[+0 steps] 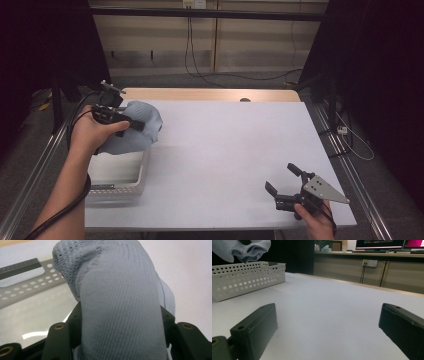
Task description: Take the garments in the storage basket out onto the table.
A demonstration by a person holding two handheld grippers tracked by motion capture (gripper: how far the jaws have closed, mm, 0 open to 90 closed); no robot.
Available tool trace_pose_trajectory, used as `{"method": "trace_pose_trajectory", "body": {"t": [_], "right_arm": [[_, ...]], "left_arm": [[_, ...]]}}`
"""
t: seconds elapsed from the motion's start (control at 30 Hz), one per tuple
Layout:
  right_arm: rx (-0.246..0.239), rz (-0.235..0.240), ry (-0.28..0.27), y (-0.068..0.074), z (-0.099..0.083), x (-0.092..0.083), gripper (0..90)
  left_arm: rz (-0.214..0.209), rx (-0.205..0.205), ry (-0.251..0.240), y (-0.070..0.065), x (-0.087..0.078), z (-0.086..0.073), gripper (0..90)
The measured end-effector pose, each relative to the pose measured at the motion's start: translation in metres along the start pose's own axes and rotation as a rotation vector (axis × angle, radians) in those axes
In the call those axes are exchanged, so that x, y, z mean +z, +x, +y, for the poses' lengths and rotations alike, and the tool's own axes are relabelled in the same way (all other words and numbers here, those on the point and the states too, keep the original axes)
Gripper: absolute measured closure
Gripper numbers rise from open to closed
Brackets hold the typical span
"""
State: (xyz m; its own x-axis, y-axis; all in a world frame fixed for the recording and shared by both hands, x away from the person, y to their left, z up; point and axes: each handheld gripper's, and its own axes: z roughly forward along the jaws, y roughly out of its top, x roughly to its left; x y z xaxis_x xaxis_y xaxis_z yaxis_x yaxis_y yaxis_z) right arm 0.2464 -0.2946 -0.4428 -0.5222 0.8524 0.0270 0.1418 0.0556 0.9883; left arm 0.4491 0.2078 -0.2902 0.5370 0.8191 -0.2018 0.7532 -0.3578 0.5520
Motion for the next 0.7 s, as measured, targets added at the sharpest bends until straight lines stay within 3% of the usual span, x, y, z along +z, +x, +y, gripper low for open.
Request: {"method": "trace_pose_trajectory", "body": {"t": [0.7], "right_arm": [[0.003,-0.002,0.002,0.000,0.000,0.000,1.4]], "left_arm": [[-0.047,0.066,0.010,-0.026,0.012,0.010,41.8]]}}
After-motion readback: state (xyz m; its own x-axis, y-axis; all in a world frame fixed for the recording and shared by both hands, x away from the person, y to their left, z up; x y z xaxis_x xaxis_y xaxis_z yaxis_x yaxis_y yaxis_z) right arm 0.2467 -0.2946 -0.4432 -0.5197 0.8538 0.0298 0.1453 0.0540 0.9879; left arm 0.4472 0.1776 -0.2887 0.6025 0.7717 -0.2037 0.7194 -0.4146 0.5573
